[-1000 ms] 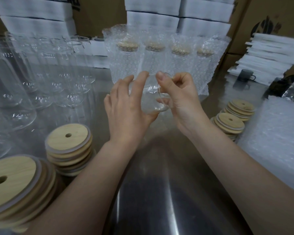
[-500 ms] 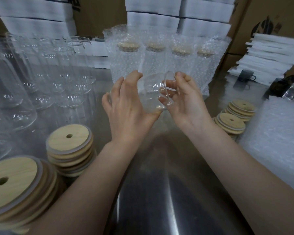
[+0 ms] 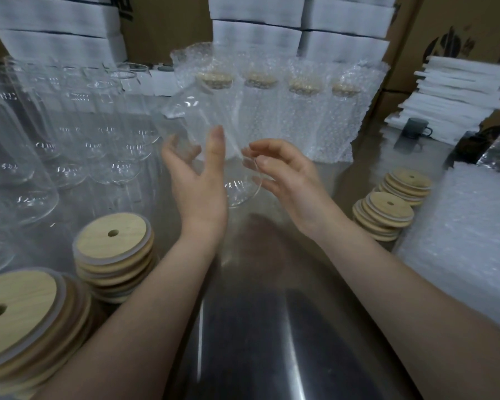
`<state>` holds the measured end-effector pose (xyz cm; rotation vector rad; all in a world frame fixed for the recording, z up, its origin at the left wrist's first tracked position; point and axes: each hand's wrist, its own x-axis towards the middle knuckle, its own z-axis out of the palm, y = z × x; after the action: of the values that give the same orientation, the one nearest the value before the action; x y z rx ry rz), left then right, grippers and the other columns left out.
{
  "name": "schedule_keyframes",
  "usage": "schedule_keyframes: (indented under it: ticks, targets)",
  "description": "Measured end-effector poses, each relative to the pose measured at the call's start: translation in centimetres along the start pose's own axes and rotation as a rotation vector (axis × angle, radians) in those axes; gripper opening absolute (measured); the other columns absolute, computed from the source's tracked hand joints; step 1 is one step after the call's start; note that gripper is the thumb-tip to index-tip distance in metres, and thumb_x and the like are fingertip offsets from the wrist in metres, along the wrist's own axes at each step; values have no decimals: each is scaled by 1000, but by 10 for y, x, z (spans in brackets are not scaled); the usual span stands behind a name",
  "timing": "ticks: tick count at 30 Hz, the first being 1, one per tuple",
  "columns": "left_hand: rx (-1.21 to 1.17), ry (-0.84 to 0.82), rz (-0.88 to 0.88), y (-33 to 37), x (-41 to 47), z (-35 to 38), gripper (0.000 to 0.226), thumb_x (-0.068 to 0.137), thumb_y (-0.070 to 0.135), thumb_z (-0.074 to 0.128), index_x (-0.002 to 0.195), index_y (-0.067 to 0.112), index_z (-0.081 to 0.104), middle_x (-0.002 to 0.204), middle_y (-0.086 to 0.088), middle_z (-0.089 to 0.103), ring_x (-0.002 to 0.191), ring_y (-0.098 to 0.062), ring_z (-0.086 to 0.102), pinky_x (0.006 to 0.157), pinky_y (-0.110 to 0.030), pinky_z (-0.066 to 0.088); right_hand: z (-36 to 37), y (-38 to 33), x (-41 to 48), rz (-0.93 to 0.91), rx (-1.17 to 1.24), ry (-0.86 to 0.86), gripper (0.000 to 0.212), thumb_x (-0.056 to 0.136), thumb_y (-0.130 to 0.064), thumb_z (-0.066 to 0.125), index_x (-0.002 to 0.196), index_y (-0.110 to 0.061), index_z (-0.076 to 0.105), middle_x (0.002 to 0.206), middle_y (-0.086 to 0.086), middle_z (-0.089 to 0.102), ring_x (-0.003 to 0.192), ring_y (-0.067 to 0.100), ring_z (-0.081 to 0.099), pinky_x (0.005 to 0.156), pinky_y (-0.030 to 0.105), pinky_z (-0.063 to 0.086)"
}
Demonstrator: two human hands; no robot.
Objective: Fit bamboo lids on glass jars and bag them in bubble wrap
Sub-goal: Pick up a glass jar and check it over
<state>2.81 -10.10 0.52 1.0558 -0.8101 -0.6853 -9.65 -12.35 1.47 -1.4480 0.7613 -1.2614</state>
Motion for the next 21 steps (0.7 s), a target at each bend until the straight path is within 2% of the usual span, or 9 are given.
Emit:
schedule_keyframes:
  ticks: [2, 4, 6, 8, 12, 14, 17, 18, 21]
  targets:
    - [-132, 20, -118, 1, 2, -1, 71, 86, 67, 53, 139, 25, 31, 127, -3, 56, 97, -24, 71, 82, -50, 58, 1, 1, -2, -50, -23, -56, 25, 84, -12, 66, 108, -20, 64, 122, 6, 64, 127, 29, 55, 107, 41, 45]
    - [-270, 32, -210, 5, 4, -2, 54, 92, 64, 47, 130, 25, 37, 120, -8, 61, 86, -29, 74, 65, -49, 59, 1, -1, -3, -111, -66, -116, 37, 81, -5, 70, 114, -19, 61, 128, 6, 60, 131, 25, 53, 108, 35, 46]
    - [-346, 14, -276, 8, 4, -3, 41, 92, 65, 44, 115, 32, 42, 115, -9, 64, 79, -32, 75, 64, -57, 59, 3, -2, -5, -145, -117, -174, 51, 79, 1, 72, 124, -18, 57, 136, 7, 56, 134, 17, 50, 112, 37, 42]
    - [-401, -23, -327, 9, 5, -2, 34, 91, 67, 43, 110, 38, 43, 119, -10, 62, 80, -35, 74, 69, -64, 56, 3, -4, -5, -139, -164, -209, 63, 75, -4, 76, 131, -22, 52, 143, 4, 51, 134, 10, 48, 114, 38, 40]
    - [-514, -85, -473, 9, 4, -2, 64, 87, 72, 45, 136, 32, 37, 126, -14, 60, 87, -39, 73, 71, -55, 58, 4, -2, -5, -162, -290, -204, 79, 67, -13, 84, 134, -33, 48, 147, -3, 48, 129, 5, 52, 112, 40, 42]
    - [-533, -99, -489, 10, 3, -2, 63, 87, 72, 46, 137, 35, 36, 123, -15, 62, 88, -40, 73, 68, -49, 59, 6, 0, -7, -220, -352, -183, 81, 66, -18, 86, 135, -36, 47, 142, -12, 50, 126, 4, 54, 107, 34, 46]
    - [-561, -115, -499, 9, 1, -2, 62, 84, 70, 53, 133, 33, 39, 123, -16, 59, 92, -41, 71, 72, -54, 59, 11, -1, -10, -324, -390, -155, 77, 70, -32, 83, 133, -47, 43, 136, -18, 50, 117, 5, 59, 94, 24, 49]
    - [-531, -129, -503, 9, 0, -2, 66, 81, 70, 56, 131, 31, 39, 124, -15, 59, 95, -40, 71, 75, -55, 59, 12, -1, -11, -346, -396, -135, 71, 72, -37, 80, 132, -50, 44, 135, -18, 52, 114, 8, 61, 93, 27, 51]
    - [-433, -186, -533, 9, -2, 1, 90, 72, 70, 62, 138, 14, 37, 130, -15, 59, 99, -36, 71, 83, -54, 57, 14, -1, -11, -329, -349, -58, 51, 73, -41, 75, 120, -50, 55, 127, -12, 59, 86, 30, 70, 87, 46, 57]
